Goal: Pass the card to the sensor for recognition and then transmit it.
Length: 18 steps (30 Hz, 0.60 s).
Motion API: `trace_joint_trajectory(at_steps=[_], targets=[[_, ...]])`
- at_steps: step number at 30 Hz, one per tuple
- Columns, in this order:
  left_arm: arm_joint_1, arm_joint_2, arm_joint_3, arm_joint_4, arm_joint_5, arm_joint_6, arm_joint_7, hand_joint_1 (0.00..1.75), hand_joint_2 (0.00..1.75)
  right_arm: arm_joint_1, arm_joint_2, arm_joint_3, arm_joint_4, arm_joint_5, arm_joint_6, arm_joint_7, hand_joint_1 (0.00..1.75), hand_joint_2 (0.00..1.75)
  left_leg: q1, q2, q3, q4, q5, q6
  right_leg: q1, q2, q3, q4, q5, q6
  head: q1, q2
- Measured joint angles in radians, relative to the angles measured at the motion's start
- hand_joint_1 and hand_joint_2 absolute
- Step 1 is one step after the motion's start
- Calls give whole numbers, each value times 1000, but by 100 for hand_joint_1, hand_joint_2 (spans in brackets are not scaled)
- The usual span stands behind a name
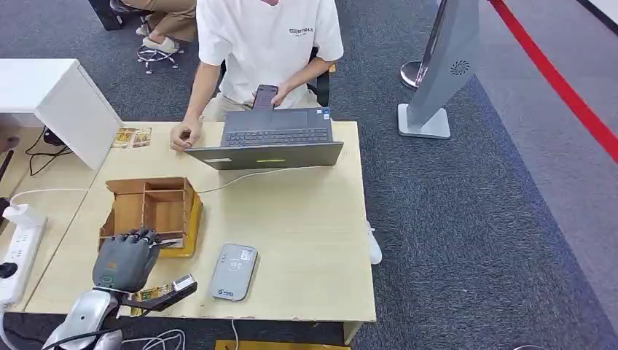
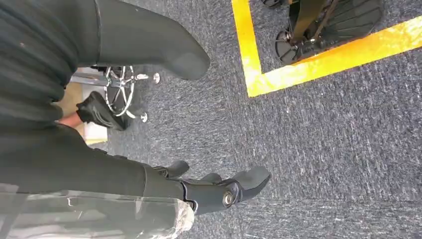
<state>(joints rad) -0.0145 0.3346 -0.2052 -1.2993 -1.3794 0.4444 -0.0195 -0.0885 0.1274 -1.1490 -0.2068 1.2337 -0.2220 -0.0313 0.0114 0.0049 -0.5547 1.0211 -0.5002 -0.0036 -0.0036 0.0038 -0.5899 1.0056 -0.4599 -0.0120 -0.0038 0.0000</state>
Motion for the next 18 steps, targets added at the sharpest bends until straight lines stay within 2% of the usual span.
trace_joint_trajectory(at_steps=[7, 10, 13, 18], targets=[[0, -2, 0, -2, 9, 8, 0, 175, 175, 0, 0, 0, 0, -2, -2, 0, 0, 175, 0, 0, 0, 0, 0, 0, 0, 0, 0, 0, 0, 0, 0, 0], [3, -6, -2, -44, -1, 5, 5, 175, 175, 1, 0, 0, 0, -8, -4, 2, 0, 175, 0, 0, 0, 0, 0, 0, 0, 0, 0, 0, 0, 0, 0, 0], [1, -10, -14, -119, 6, -41, 9, 175, 175, 1, 0, 0, 0, -17, -6, 3, 0, 175, 0, 0, 0, 0, 0, 0, 0, 0, 0, 0, 0, 0, 0, 0], [-34, -8, -67, -240, 88, -198, 10, 175, 175, 1, 0, -8, 0, -40, -7, 3, 0, 175, 0, 0, 0, 0, 0, 0, 0, 0, 0, 0, 0, 0, 0, 0]])
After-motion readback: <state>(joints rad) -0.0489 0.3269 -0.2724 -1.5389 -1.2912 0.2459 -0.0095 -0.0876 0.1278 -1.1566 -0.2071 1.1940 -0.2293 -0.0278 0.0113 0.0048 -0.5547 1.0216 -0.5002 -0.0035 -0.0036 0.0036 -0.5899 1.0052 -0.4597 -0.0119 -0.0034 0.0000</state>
